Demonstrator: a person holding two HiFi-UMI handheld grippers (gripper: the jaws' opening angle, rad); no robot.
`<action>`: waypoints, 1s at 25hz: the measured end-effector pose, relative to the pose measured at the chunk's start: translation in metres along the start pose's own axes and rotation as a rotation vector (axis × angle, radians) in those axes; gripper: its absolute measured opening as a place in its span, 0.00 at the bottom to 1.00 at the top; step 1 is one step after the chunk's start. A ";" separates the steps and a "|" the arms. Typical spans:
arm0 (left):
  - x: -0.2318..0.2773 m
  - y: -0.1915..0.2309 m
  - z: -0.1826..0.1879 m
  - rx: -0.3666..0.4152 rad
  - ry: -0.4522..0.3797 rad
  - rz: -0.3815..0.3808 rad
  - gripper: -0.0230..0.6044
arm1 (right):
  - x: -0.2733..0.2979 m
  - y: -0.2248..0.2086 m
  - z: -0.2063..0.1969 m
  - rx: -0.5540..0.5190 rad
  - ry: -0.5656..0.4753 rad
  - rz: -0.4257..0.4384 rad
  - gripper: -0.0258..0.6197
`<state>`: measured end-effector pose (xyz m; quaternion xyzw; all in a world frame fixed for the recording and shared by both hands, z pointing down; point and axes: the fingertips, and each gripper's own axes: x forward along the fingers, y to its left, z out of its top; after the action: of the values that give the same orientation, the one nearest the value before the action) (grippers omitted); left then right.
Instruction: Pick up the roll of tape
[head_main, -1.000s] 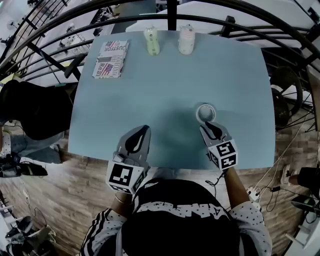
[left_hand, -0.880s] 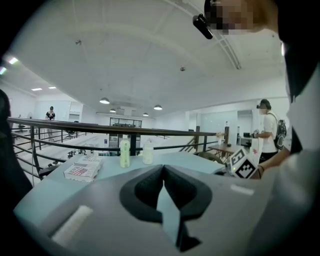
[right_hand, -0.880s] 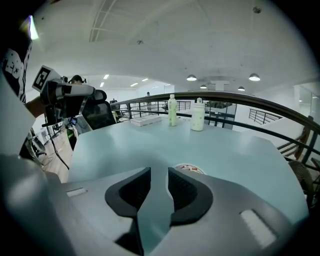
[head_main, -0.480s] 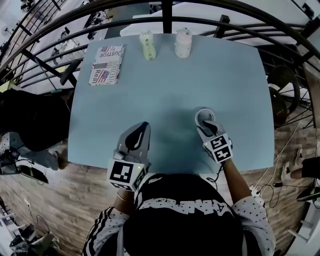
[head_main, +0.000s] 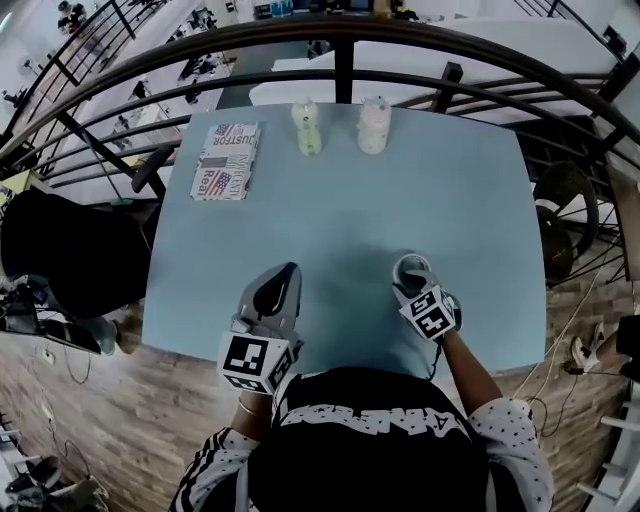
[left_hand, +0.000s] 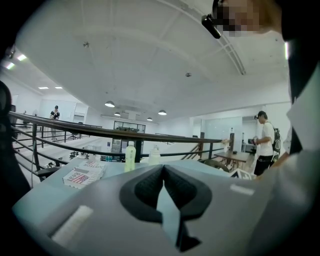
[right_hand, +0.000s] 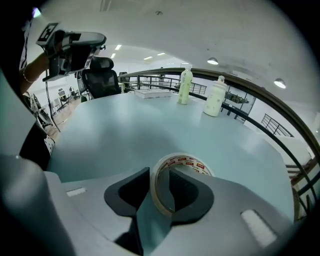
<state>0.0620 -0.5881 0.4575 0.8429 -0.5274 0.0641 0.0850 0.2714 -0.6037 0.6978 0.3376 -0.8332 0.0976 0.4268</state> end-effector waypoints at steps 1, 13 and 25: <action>0.001 0.002 0.000 -0.002 -0.001 0.004 0.04 | 0.000 0.000 -0.001 -0.008 0.012 0.005 0.23; 0.034 -0.013 -0.002 -0.040 0.033 -0.057 0.04 | 0.000 -0.002 -0.001 -0.030 0.069 0.034 0.17; 0.014 0.001 0.006 -0.037 -0.018 -0.023 0.04 | -0.019 -0.006 0.006 0.154 0.002 0.017 0.12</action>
<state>0.0676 -0.6023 0.4542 0.8478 -0.5194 0.0456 0.0965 0.2797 -0.6015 0.6786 0.3623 -0.8257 0.1653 0.3995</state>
